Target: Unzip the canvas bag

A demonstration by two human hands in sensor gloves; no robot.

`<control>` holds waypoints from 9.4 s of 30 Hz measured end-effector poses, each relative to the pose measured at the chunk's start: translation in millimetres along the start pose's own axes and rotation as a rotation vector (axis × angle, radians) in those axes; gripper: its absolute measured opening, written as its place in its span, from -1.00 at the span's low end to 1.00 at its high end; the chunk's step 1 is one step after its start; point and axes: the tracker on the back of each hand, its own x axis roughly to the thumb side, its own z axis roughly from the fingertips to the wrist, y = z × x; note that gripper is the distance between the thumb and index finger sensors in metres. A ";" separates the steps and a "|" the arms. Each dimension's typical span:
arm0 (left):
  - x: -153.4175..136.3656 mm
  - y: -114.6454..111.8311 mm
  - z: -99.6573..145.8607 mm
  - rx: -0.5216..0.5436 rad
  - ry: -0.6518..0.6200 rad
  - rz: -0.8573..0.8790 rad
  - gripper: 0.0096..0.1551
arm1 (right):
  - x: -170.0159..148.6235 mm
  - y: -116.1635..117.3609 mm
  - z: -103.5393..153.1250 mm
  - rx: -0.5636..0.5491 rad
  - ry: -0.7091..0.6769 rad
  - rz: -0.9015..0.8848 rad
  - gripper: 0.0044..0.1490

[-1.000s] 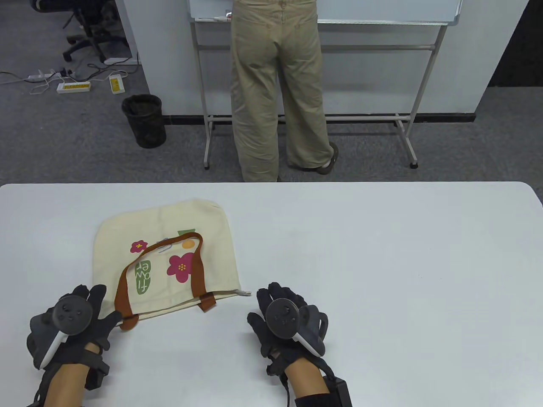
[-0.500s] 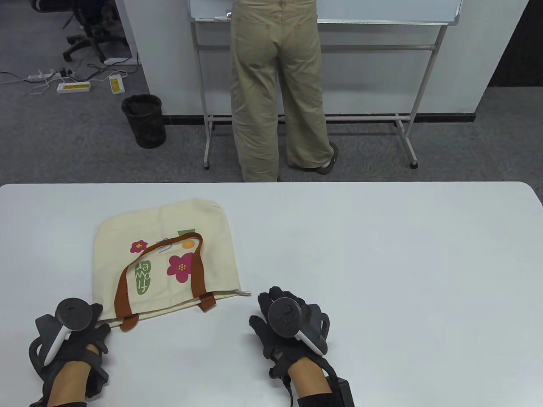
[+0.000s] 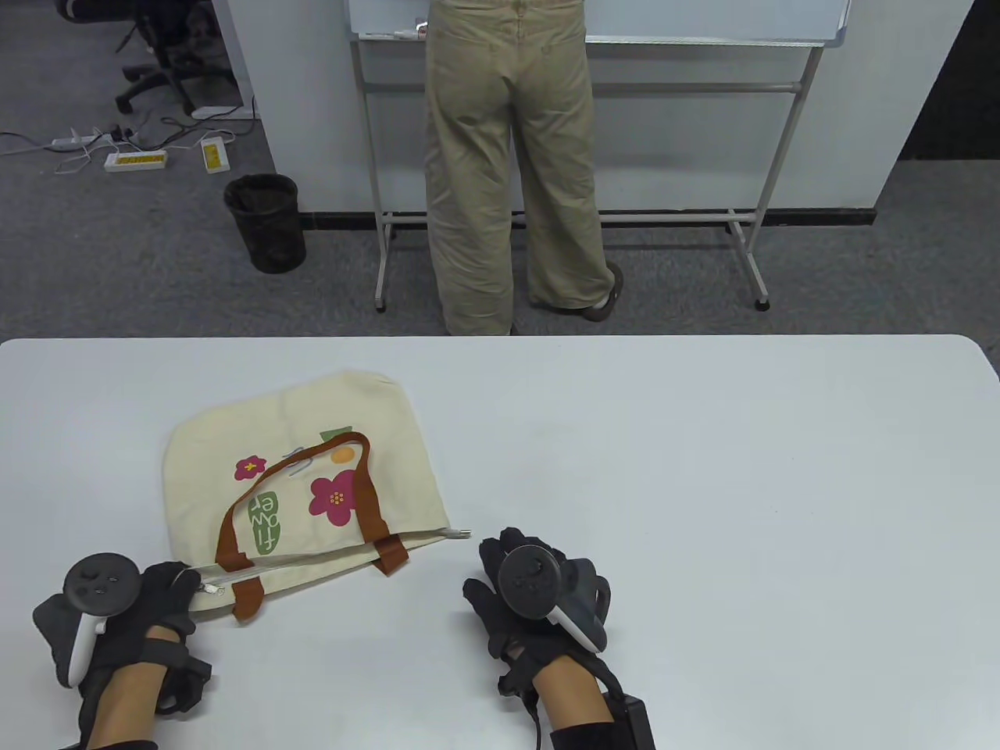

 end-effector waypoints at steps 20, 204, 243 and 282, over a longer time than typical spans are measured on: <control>62.2 -2.4 25.9 -0.231 -0.283 0.764 -0.49 | -20.5 -20.4 4.2 -0.178 0.092 -0.116 -0.08; 89.1 -40.7 44.7 -0.407 -0.284 1.075 -0.49 | -5.3 -28.7 -6.3 -0.131 -0.031 -0.109 0.15; 115.9 -29.6 59.3 -0.035 -0.521 0.047 -0.51 | -12.1 -12.2 -1.3 -0.491 -0.062 -0.333 -0.41; 111.5 -29.4 57.3 -0.046 -0.518 -0.120 -0.22 | -17.2 -2.7 -0.1 -0.100 0.017 -0.090 -0.01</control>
